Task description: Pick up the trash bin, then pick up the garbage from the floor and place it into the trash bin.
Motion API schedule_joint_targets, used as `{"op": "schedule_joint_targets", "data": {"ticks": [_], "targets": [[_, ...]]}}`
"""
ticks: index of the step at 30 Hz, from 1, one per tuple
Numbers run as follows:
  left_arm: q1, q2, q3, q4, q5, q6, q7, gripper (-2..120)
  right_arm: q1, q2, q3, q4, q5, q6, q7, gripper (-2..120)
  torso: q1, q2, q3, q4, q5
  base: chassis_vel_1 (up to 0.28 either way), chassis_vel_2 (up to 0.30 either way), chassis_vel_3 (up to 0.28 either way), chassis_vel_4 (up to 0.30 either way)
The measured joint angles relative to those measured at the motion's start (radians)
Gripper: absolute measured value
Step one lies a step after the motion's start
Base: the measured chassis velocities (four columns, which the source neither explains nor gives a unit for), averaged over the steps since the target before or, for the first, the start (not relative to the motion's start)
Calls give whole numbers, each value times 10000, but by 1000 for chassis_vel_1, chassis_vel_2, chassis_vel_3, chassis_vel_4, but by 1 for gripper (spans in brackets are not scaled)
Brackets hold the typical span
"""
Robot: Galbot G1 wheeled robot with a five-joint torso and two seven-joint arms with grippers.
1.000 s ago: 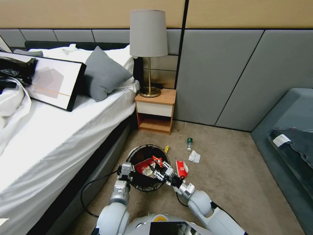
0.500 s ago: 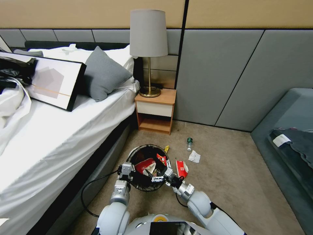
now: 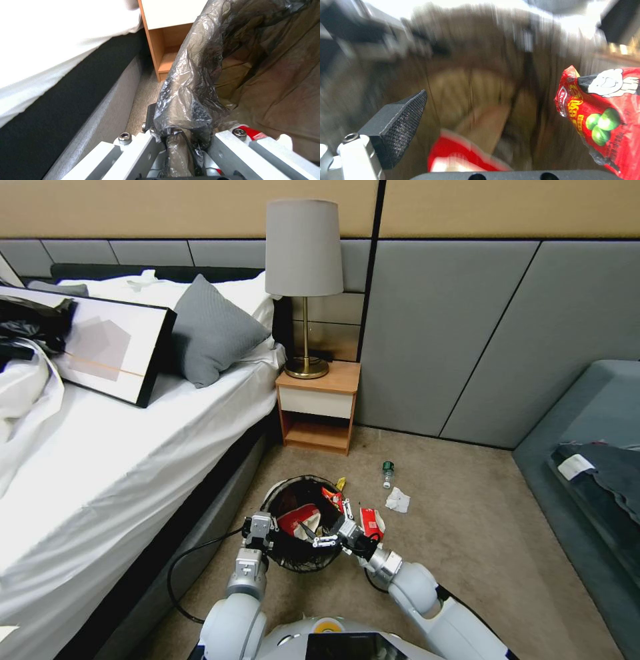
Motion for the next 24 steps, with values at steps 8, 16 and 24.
{"op": "schedule_joint_targets", "data": {"ticks": [8, 16, 24], "targets": [[-67, 19, -74, 11, -21, 14, 0, 2, -82, -238, 437, 207, -616, -318, 118, 100, 0, 0, 0, -1, -1, 0, 0, 0, 0], [-123, -10, 12, -23, -25, 50, 24, 2, -25, -618, 436, 50, -827, -347, -769, 100, 0, 0, 0, 0, 0, 0, 0, 0, 0], [-41, -11, 11, -168, -16, 59, 51, 2, 438, -883, 620, -30, -1384, -641, -2396, 100, 0, 0, 0, 0, 1, 0, 0, 0, 0]]}}
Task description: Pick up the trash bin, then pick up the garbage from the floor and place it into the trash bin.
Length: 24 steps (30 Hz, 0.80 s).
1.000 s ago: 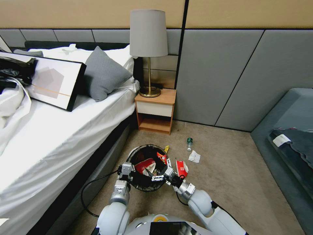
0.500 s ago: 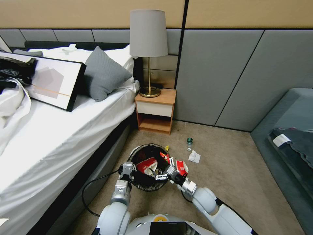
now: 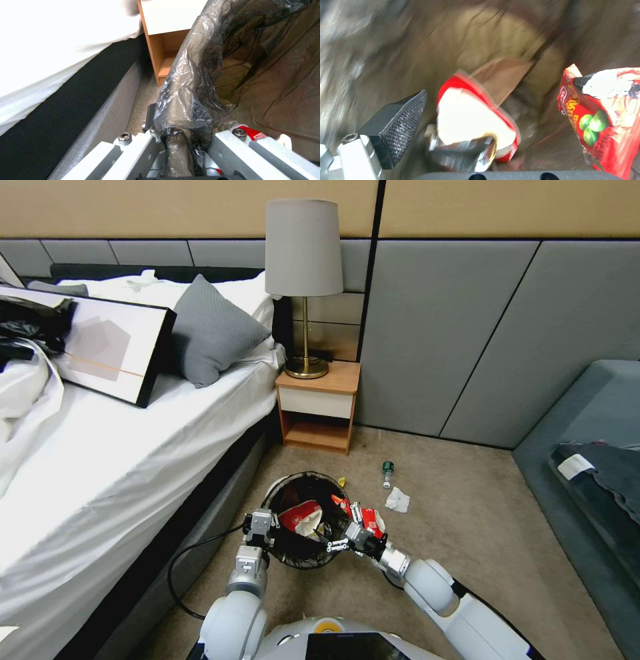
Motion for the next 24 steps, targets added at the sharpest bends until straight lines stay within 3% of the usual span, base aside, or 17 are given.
{"op": "schedule_joint_targets", "data": {"ticks": [7, 21, 24], "targets": [[44, -63, 156, -36, 88, 1, 19, 2, 613, -153, -271, -394, 317, -200, -718, 100, 0, 0, 0, 1, -1, 0, 0, 0, 0], [137, -63, 352, -208, 90, 64, 76, 2, 1100, -136, -709, -1018, 267, -189, -731, 100, 0, 0, 0, 0, 0, 0, 0, 0, 0], [178, -47, 443, -271, 84, 122, 138, 2, 1500, -309, -767, -1208, 372, -338, -1291, 100, 0, 0, 1, 0, 0, 0, 0, 0, 0]]}}
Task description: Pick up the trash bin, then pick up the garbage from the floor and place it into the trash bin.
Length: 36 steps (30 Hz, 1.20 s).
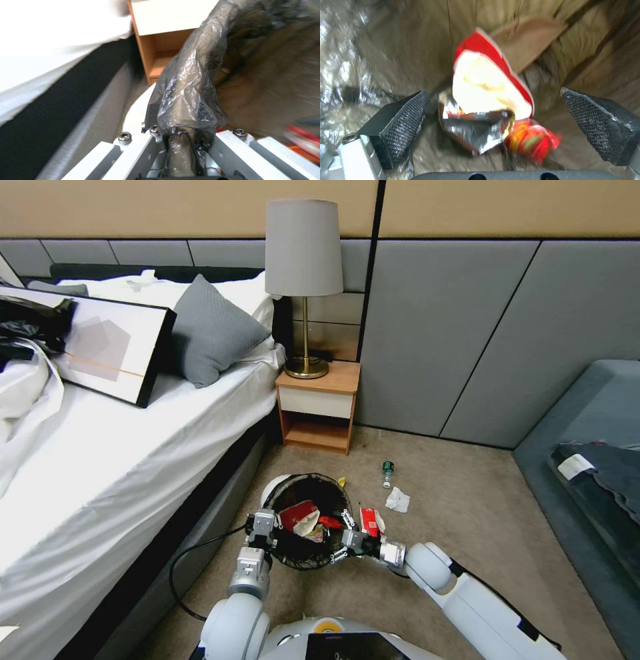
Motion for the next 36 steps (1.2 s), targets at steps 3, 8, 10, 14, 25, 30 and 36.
{"op": "schedule_joint_targets", "data": {"ticks": [3, 8, 10, 14, 25, 30, 36], "targets": [[-8, 12, 3, -11, -1, 23, 14, 2, 223, -105, 7, -43, 96, -20, -592, 100, 0, 0, 0, 0, 0, 0, 0, 0, 0], [-45, 48, -73, -44, -66, 39, 39, 2, 634, -333, 63, -99, 351, -30, -1635, 100, 0, 0, 0, 0, 0, 0, 0, 0, 0], [-46, 53, -96, -43, -79, 41, 46, 2, 642, -343, 89, -111, 382, -15, -1742, 100, 0, 0, 0, 0, -1, 0, 0, 0, 0], [-58, 65, -130, -18, -99, 42, 51, 2, 546, -297, 238, -112, 410, 116, -1823, 100, 0, 0, 0, -1, -1, 0, 0, 0, 0], [-308, 72, -392, 488, -276, 40, -21, 2, -894, 171, 1087, 1011, 659, 761, 309, 100, 0, 0, -1, -2, -3, 0, 0, 0, 0], [-380, 78, -487, 647, -322, 40, -60, 2, -1594, 571, 1354, 1709, 713, 1010, 1261, 100, 0, 0, -1, 1, -2, 0, 0, 0, 0], [-424, 64, -591, 805, -395, 39, -78, 2, -2483, 948, 1806, 2510, 606, 1283, 1816, 100, 0, 0, -1, 0, -1, 0, 0, 0, 0]]}}
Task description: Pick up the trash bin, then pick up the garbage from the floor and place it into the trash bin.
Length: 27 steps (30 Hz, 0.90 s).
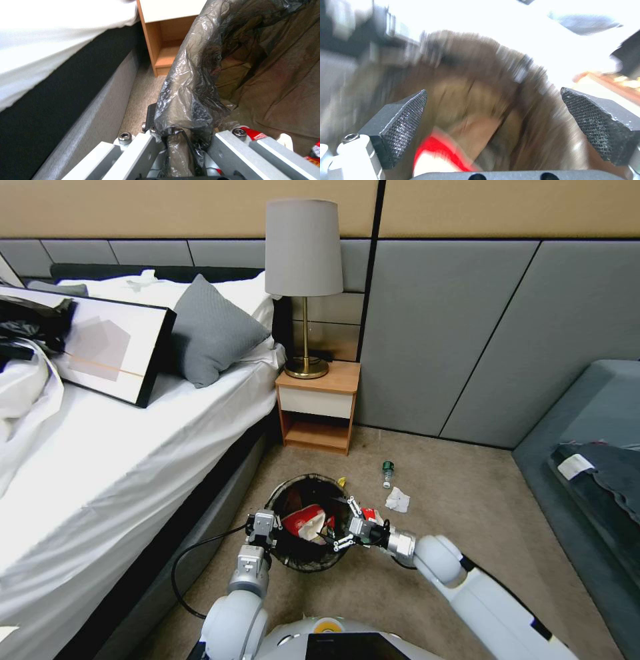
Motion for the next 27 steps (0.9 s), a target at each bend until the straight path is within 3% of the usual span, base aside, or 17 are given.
{"op": "schedule_joint_targets", "data": {"ticks": [9, 11, 20, 27], "targets": [[-136, -1, -115, 222, -146, -14, -54, 2, -1710, 1103, 1115, 821, -396, 791, 875, 100, 0, 0, 0, -2, 0, 0, 0, 0, 0], [-152, -7, -150, 263, -167, -19, -63, 2, -2394, 1819, 1418, 1076, -549, 1092, 1253, 100, 0, 1, 0, 0, -1, 0, 0, 0, 0], [-238, -6, -278, 311, -343, -30, -89, 2, -3765, 3302, 1862, 1559, -969, 2059, 2100, 100, 0, 0, 0, -1, -1, 0, 0, 0, 0], [-305, -30, -365, 298, -495, -37, -121, 2, -4404, 3984, 1976, 1708, -1197, 2683, 2760, 100, 0, 0, 0, 0, -2, 0, 0, 0, 0]]}}
